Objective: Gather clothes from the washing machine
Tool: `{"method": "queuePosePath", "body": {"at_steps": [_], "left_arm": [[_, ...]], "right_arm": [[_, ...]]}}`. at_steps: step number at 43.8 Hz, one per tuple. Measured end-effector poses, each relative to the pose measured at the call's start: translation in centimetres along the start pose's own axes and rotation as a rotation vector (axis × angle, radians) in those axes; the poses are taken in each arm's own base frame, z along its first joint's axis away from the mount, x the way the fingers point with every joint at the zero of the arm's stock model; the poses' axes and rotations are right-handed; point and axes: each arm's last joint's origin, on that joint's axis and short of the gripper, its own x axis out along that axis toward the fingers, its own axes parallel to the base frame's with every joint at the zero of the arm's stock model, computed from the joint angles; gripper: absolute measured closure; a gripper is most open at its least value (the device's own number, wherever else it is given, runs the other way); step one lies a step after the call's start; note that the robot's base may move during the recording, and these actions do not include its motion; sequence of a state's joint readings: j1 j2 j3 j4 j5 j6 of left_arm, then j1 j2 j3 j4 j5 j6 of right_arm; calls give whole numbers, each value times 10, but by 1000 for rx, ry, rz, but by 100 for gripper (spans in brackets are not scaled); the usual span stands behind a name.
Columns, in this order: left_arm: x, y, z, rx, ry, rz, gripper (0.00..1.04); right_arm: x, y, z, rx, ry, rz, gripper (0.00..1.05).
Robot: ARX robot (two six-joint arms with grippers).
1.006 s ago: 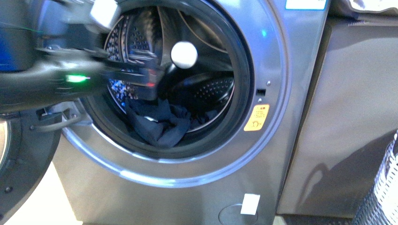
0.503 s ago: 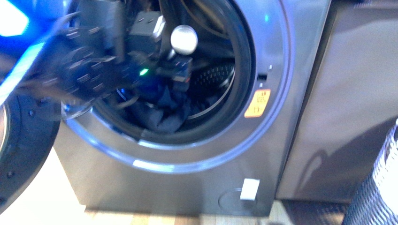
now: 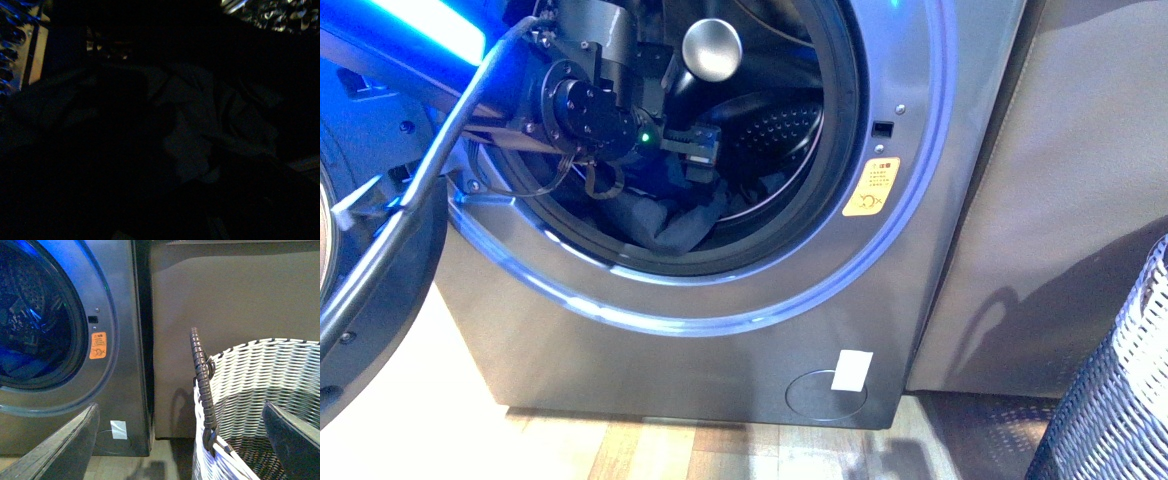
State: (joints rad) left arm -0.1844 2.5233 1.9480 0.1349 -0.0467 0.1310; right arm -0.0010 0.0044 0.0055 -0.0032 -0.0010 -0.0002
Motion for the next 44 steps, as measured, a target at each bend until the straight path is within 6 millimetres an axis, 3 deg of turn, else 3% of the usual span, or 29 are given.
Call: {"method": "queuePosePath", "body": {"at_steps": [8, 29, 37, 44], "left_arm": [[9, -9, -27, 18, 177, -59, 6], [-1, -19, -30, 60, 288, -174, 6], [-2, -23, -32, 73, 285, -150, 30], [-3, -24, -36, 74, 270, -135, 63]], "right_arm": [[0, 0, 0, 0, 0, 0, 7], [0, 0, 0, 0, 0, 0, 7], [0, 0, 0, 0, 0, 0, 7], [0, 0, 0, 0, 0, 0, 7]]}}
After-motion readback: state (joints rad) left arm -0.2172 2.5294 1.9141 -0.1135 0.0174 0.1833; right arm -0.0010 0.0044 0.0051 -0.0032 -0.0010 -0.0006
